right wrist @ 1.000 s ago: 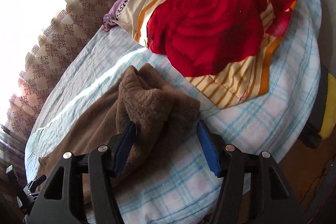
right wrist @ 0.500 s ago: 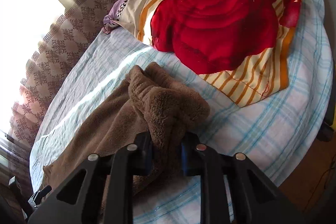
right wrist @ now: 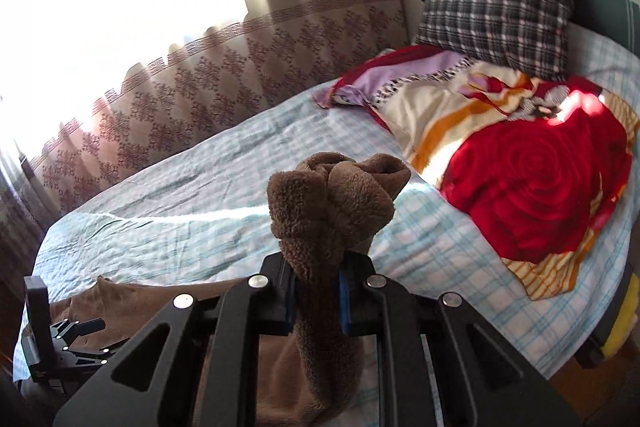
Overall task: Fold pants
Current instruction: 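Grasp the pant cuff with the right tool and lift it up, then lay the lifted cuff onto the pants and open the right tool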
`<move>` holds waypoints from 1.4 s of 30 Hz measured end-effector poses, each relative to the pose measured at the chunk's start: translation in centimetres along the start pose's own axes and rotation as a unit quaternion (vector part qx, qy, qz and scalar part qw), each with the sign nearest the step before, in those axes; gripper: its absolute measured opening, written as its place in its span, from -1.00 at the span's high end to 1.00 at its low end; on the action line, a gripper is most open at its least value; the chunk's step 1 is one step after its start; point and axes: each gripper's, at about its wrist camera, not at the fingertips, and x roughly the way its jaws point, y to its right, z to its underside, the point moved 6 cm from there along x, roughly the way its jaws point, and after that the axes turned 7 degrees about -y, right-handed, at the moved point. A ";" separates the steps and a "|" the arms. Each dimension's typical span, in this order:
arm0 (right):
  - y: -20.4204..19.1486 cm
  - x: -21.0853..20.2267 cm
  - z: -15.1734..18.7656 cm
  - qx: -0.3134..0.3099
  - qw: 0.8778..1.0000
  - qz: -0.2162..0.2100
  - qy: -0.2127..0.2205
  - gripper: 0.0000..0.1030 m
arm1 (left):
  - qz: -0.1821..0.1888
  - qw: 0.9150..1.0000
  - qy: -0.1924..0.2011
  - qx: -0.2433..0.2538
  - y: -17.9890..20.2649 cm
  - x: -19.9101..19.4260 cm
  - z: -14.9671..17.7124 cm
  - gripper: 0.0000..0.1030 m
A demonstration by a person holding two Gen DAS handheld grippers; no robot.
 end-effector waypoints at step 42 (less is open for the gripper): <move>-19.4 4.3 15.2 -0.252 0.950 -0.121 -0.140 0.68 | -0.003 0.998 0.017 -0.064 -5.8 -0.8 1.2 -0.86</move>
